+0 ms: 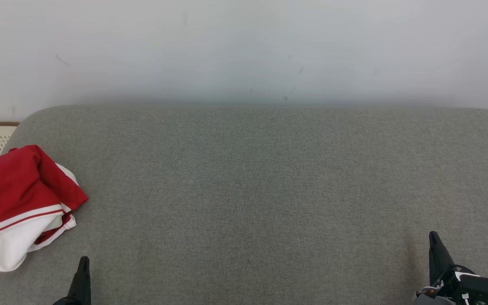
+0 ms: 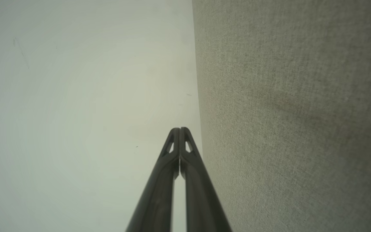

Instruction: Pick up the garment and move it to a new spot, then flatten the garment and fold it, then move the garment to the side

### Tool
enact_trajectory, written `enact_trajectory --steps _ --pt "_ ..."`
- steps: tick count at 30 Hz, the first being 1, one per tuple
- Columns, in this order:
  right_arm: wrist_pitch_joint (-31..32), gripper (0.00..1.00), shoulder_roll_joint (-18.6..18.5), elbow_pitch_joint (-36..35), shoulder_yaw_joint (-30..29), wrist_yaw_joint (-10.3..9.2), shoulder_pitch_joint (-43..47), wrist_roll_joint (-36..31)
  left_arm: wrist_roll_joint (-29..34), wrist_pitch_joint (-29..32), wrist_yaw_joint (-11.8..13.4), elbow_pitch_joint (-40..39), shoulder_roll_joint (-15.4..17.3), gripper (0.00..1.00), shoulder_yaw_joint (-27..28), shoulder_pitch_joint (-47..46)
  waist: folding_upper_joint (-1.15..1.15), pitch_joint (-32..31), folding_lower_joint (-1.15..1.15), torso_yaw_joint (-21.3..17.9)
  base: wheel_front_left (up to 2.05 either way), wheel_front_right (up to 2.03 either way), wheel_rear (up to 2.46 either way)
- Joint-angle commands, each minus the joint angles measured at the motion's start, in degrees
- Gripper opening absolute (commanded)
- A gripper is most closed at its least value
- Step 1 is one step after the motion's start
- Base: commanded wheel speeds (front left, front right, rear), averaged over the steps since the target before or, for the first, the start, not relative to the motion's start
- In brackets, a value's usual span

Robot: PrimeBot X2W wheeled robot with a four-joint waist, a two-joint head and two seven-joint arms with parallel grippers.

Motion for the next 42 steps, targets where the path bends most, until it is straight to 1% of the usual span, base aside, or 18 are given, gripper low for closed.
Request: enact_trajectory --steps 1,42 --pt "0.2 0.0 0.1 0.0 0.0 0.02 -0.4 0.0 -0.5 0.1 -0.1 0.0 0.2 0.0 0.2 0.1 0.0 0.0 0.0 0.0 0.0 0.0 0.0" --pt "0.2 0.0 0.1 -0.1 0.0 0.02 -0.4 0.0 -0.5 0.1 -0.1 0.0 0.2 0.0 0.2 0.1 0.0 0.0 0.0 0.0 0.0 0.0 0.0"
